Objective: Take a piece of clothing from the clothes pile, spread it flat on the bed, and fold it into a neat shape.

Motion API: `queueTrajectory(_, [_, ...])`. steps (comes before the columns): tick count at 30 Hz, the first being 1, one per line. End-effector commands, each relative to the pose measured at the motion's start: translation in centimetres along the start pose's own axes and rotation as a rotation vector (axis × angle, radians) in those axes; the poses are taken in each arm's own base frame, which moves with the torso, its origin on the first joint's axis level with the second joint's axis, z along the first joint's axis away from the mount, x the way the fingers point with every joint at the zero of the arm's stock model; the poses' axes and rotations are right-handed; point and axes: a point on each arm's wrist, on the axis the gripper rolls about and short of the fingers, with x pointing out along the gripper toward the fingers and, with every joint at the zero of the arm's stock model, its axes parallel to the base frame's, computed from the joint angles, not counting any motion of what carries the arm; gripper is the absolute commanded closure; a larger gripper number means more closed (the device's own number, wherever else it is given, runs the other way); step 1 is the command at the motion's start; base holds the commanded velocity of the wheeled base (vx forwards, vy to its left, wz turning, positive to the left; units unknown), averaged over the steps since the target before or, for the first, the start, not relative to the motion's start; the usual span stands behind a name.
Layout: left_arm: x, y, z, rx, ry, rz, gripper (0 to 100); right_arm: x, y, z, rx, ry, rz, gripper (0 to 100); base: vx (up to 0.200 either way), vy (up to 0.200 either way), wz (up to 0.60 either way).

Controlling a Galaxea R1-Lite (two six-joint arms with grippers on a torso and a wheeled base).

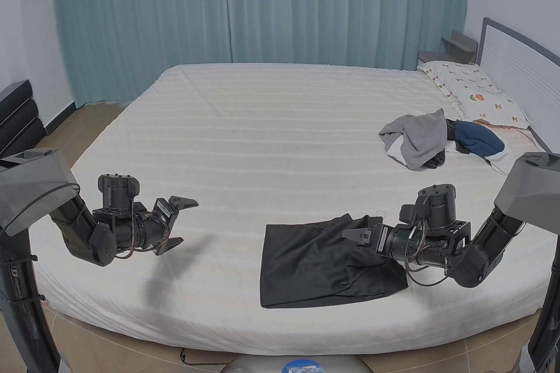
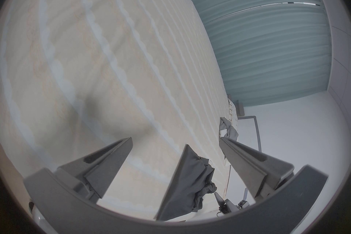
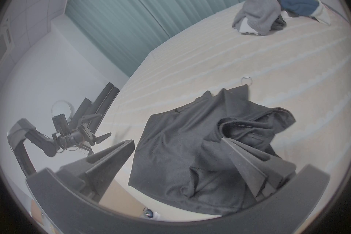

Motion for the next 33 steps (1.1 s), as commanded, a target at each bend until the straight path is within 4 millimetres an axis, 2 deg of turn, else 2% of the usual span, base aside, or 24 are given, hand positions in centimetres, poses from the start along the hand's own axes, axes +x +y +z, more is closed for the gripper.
queueTrajectory(1, [0.1, 0.2, -0.1, 0.009, 0.003, 0.006, 0, 0.4, -1.2, -0.2, -0.018, -0.011, -0.051, 0, 0.000, 0.000, 0.00])
queueTrajectory(16, [0.1, 0.3, -0.1, 0.013, 0.005, 0.008, 0, -1.1, -2.0, 1.3, -0.063, -0.069, -0.116, 0, 0.000, 0.000, 0.00])
queueTrajectory(27, [0.2, 0.2, -0.1, 0.013, 0.005, 0.008, 0, 1.1, -3.8, -0.6, -0.071, -0.002, -0.157, 0, 0.000, 0.000, 0.00])
queueTrajectory(28, [0.2, 0.2, -0.1, 0.013, 0.005, 0.008, 0, 1.3, -3.9, -0.6, -0.070, -0.002, -0.158, 100, 0.000, 0.000, 0.00])
queueTrajectory(33, [0.2, 0.2, -0.1, 0.013, 0.004, 0.007, 0, 0.7, -4.3, -0.7, -0.111, 0.007, -0.172, 100, 0.000, 0.000, 0.00])
